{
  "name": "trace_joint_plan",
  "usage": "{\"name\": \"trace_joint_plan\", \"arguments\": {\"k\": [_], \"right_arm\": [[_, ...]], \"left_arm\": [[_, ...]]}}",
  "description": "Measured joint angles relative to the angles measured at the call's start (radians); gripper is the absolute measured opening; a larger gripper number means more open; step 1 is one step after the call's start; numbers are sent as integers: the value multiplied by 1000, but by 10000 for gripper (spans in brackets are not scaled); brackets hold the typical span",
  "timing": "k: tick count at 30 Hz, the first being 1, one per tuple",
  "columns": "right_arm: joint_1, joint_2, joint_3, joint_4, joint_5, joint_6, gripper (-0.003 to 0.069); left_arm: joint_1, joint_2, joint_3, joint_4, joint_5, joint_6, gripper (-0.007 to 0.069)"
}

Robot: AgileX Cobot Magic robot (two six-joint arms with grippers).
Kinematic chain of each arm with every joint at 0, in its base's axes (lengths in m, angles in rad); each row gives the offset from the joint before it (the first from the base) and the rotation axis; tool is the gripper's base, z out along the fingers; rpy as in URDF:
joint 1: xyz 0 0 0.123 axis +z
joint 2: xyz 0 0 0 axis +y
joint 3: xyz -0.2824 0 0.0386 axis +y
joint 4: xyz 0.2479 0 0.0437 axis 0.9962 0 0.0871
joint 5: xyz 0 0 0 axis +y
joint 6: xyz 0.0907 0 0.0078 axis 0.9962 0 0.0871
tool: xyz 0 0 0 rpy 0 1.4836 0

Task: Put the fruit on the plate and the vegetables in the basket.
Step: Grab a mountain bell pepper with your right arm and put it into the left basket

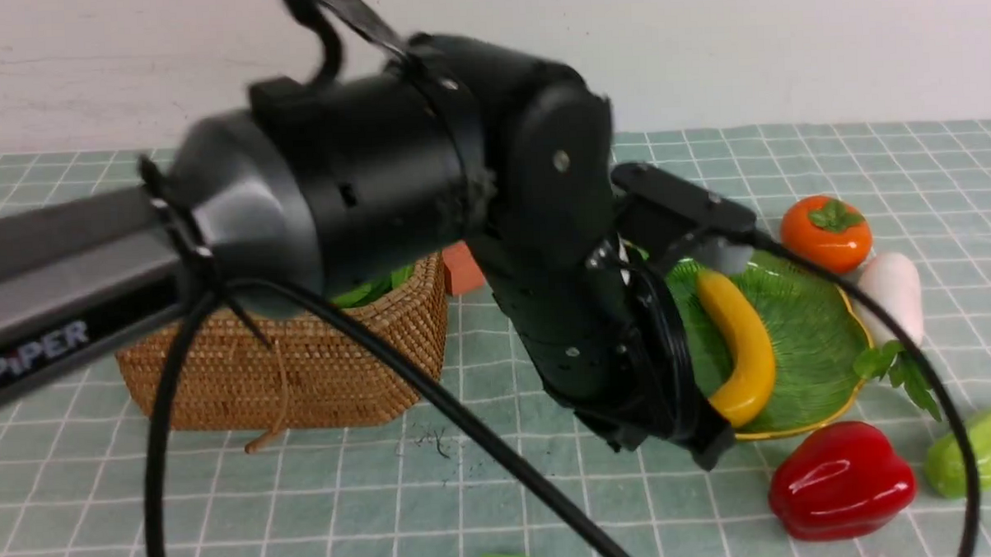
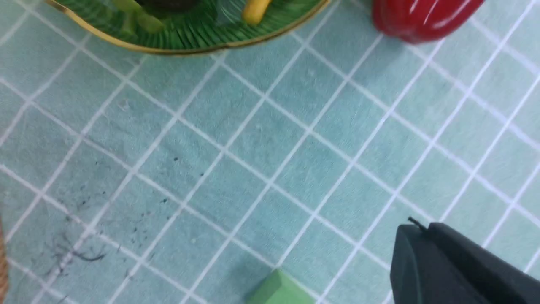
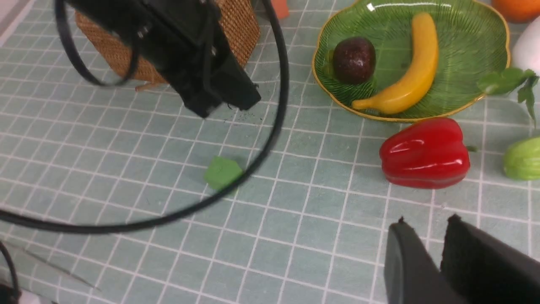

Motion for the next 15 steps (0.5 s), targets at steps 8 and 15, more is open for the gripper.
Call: {"name": "trace_joint_plan", "arguments": {"k": [8, 15], "right_arm": [[0, 105, 57, -26, 0, 155, 144], [0, 349, 144, 33, -19, 176, 144]], "left_arm": [[-1, -275, 144, 221, 27, -268, 20], [0, -684, 502, 221, -57, -345, 20]]}}
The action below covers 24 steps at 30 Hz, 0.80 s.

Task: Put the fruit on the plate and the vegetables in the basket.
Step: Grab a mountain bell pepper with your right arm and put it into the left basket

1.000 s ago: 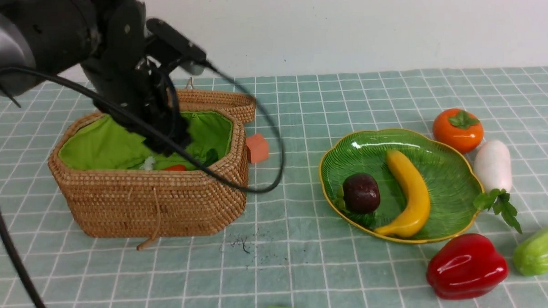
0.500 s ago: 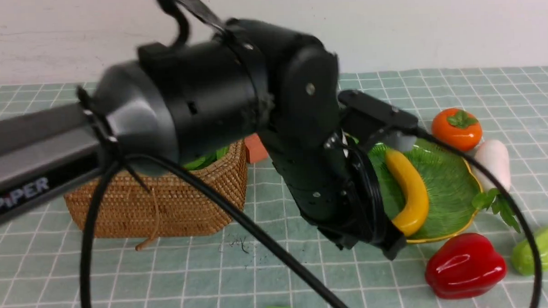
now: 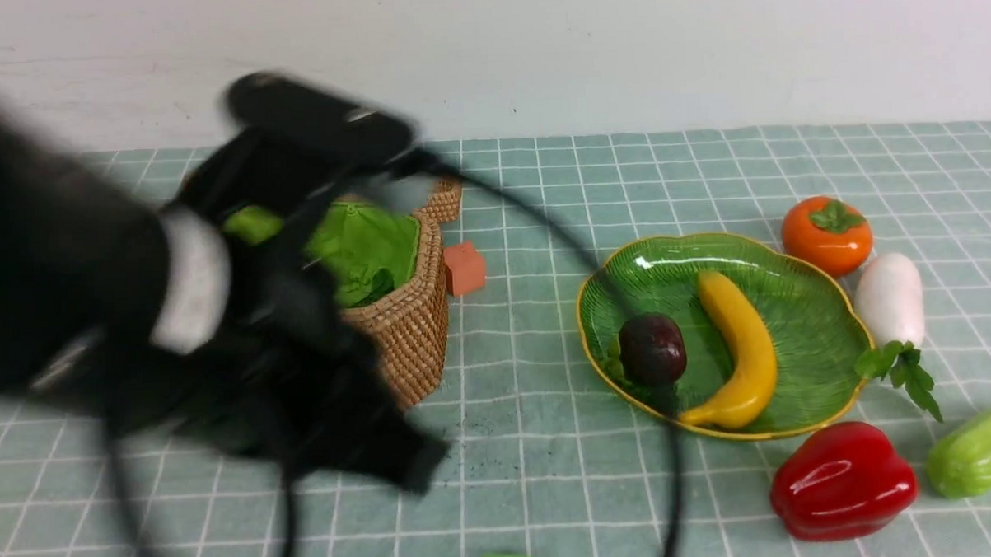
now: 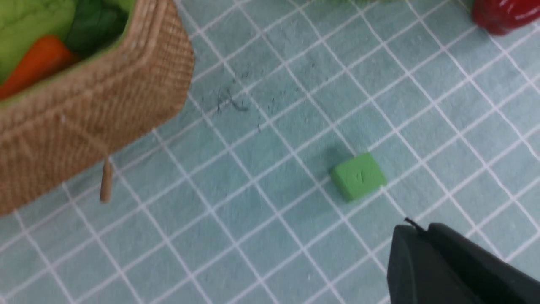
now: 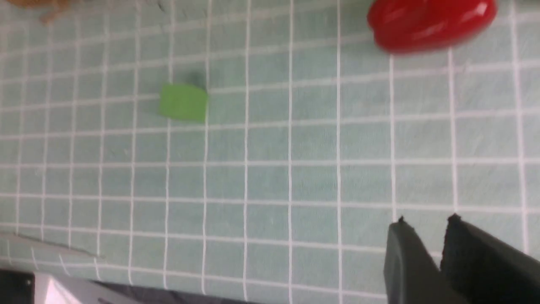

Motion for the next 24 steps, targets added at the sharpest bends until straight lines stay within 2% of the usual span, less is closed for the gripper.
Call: {"name": "trace_joint_plan", "arguments": {"k": [10, 13, 17, 19, 20, 22, 24], "right_arm": [[0, 155, 74, -1, -126, 72, 144], [0, 216, 31, -54, -150, -64, 148], [0, 330, -31, -81, -205, -546, 164], [0, 384, -38, -53, -247, -846, 202], [0, 393, -38, -49, -249, -871, 206], [1, 448, -39, -19, -270, -1214, 298], [1, 477, -39, -17, -279, -1351, 367]], "left_arm": [[0, -356, 320, -24, -106, 0, 20], [0, -366, 339, -24, -118, 17, 20], [0, -362, 342, -41, -122, 46, 20], [0, -359, 342, -51, -123, 53, 21], [0, -359, 342, -52, -123, 53, 21], [0, -357, 342, -55, -119, 53, 21], [0, -357, 342, -53, -113, 53, 21]]}}
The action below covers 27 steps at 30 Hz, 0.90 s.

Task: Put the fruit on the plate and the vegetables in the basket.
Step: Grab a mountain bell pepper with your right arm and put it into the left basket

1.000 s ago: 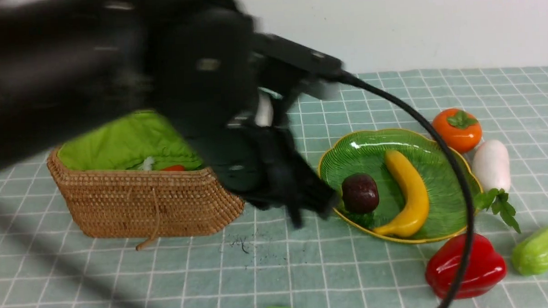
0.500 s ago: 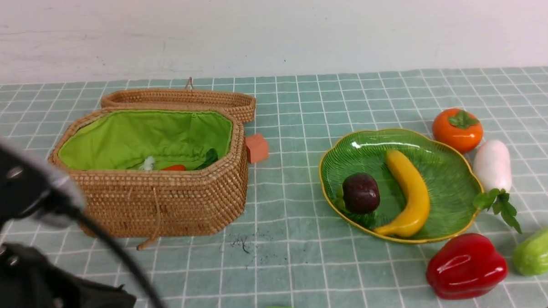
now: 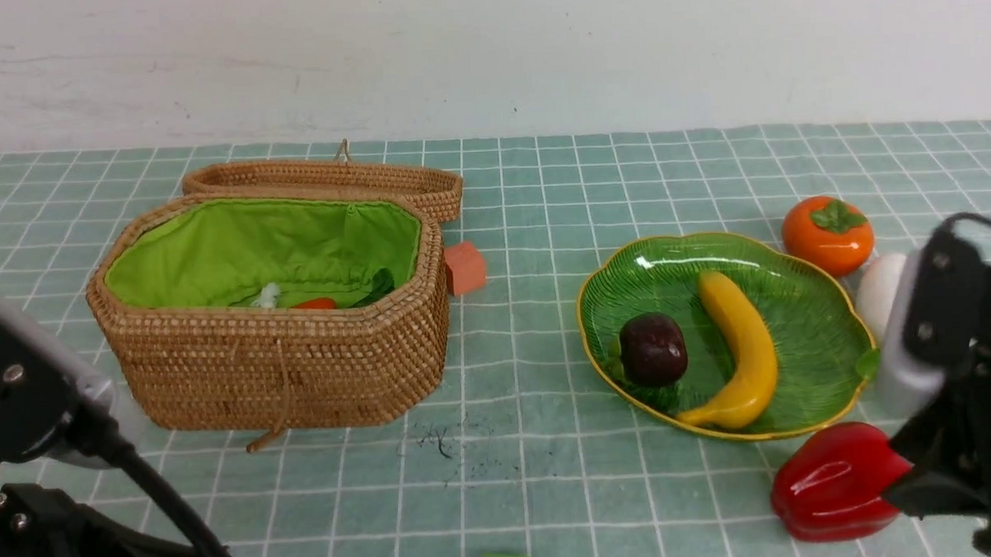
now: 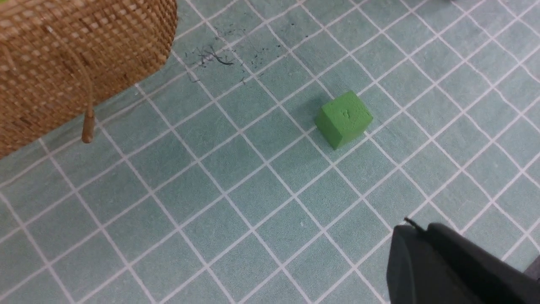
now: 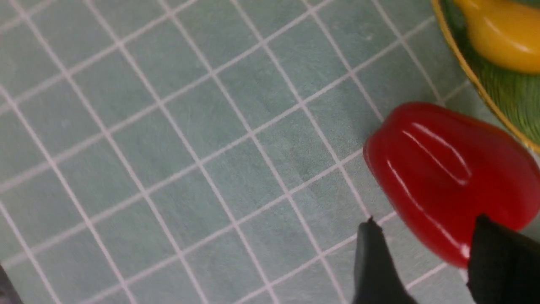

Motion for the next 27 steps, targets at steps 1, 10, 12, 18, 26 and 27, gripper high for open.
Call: {"name": "trace_joint_plan", "arguments": {"k": [1, 10, 12, 18, 26, 27], "right_arm": [[3, 18, 0, 0, -13, -79, 414], [180, 153, -1, -225, -193, -238, 678], [212, 168, -2, -287, -193, -230, 675], [243, 221, -4, -507, -172, -63, 666], [270, 267, -4, -531, -179, -30, 665], [281, 270, -4, -538, -189, -28, 665]], "left_arm": [[0, 0, 0, 3, 5, -3, 21], [0, -2, 0, 110, 75, -101, 21], [0, -2, 0, 110, 75, -102, 21], [0, -4, 0, 106, 76, -106, 17], [0, -5, 0, 98, 69, -106, 17], [0, -5, 0, 98, 69, -106, 17]]}}
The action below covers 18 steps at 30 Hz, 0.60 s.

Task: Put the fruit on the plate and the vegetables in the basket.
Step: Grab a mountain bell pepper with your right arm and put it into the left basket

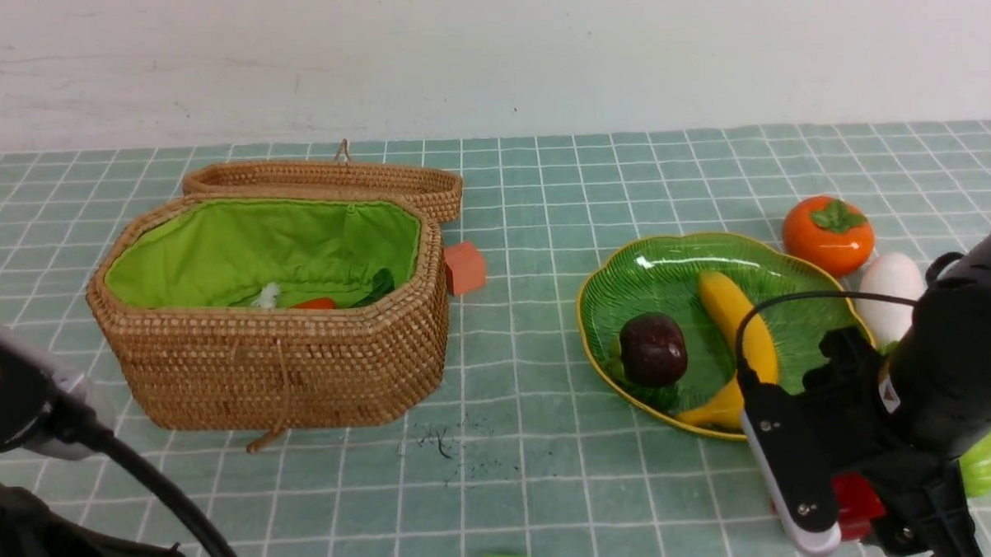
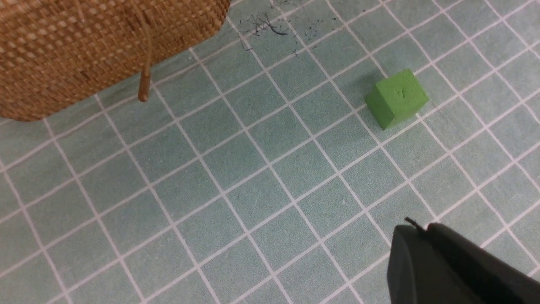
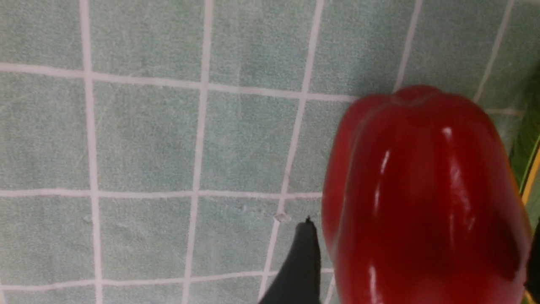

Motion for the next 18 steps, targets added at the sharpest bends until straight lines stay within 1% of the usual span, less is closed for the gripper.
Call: {"name": "trace_joint_plan", "arguments": {"k": [3, 7, 12, 18], "right_arm": [[18, 12, 0, -13, -12, 8, 665], [23, 47, 0, -32, -16, 50, 665], [24, 95, -1, -96, -31, 89, 665], [26, 114, -1, -103, -31, 114, 657]], "left_arm": [[0, 0, 0, -2, 0, 0, 17], [0, 0, 0, -2, 0, 0, 17], [0, 0, 0, -2, 16, 0, 17], [0, 0, 0, -2, 25, 0, 17]]}}
